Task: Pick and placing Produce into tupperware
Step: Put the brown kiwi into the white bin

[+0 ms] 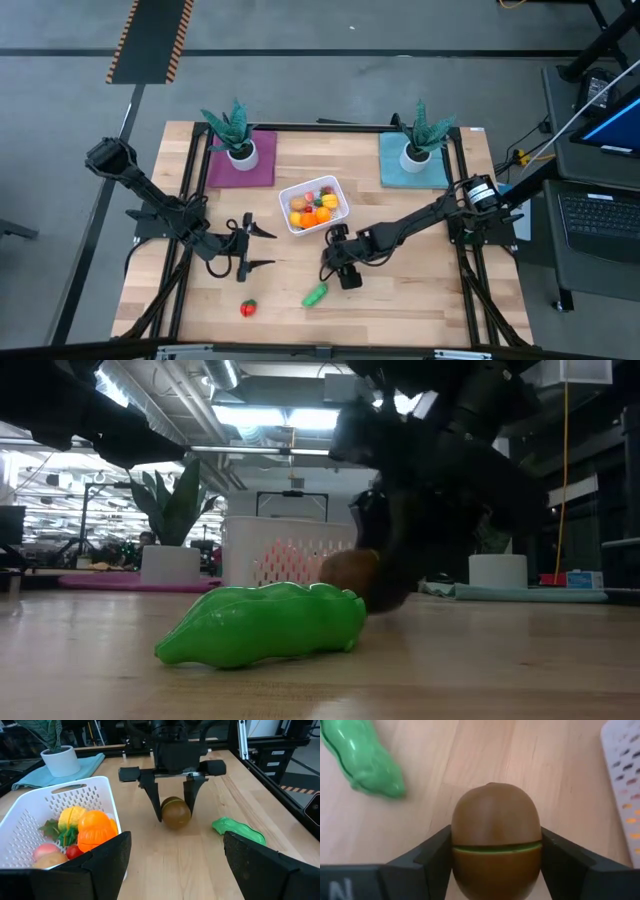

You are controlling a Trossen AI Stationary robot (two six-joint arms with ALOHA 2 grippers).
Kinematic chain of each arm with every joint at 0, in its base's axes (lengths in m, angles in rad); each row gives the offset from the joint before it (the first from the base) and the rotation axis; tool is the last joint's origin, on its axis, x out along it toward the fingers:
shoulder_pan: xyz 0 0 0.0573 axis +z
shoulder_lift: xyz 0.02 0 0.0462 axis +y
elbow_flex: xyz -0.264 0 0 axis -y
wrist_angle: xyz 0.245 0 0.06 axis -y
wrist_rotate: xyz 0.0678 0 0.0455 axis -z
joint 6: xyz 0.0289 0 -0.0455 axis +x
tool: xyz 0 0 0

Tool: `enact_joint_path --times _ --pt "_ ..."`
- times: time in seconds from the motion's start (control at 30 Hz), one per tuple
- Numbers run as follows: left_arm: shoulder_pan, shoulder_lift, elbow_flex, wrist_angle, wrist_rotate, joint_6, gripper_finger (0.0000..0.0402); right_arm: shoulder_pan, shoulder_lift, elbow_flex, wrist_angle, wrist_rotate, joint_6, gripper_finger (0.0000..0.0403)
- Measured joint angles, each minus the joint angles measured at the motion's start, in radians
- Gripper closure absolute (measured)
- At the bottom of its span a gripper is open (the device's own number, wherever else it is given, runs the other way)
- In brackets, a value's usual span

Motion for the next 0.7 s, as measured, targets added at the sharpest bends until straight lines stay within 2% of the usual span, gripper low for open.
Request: enact_joint_path --times 0.17,0.33,0.53,0.7 --pt "0.000 0.000 0.000 0.000 0.000 -0.002 0.0093 0.010 -0.021 0.069 -0.052 0.000 -0.005 0.0158" --pt "0.000 0.000 0.000 -0.002 0.000 -0.006 0.0093 0.010 -0.093 0.104 -0.145 0.000 -0.010 0.0158" --pt "0.000 -0.001 0.000 0.000 0.000 -0.021 0.0093 0.002 -0.216 0.058 -0.177 0.014 -0.004 0.0158" --pt "0.000 0.000 0.000 0.000 0.000 -0.023 0.0093 0.002 -0.312 -0.038 -0.112 0.065 -0.001 0.0158"
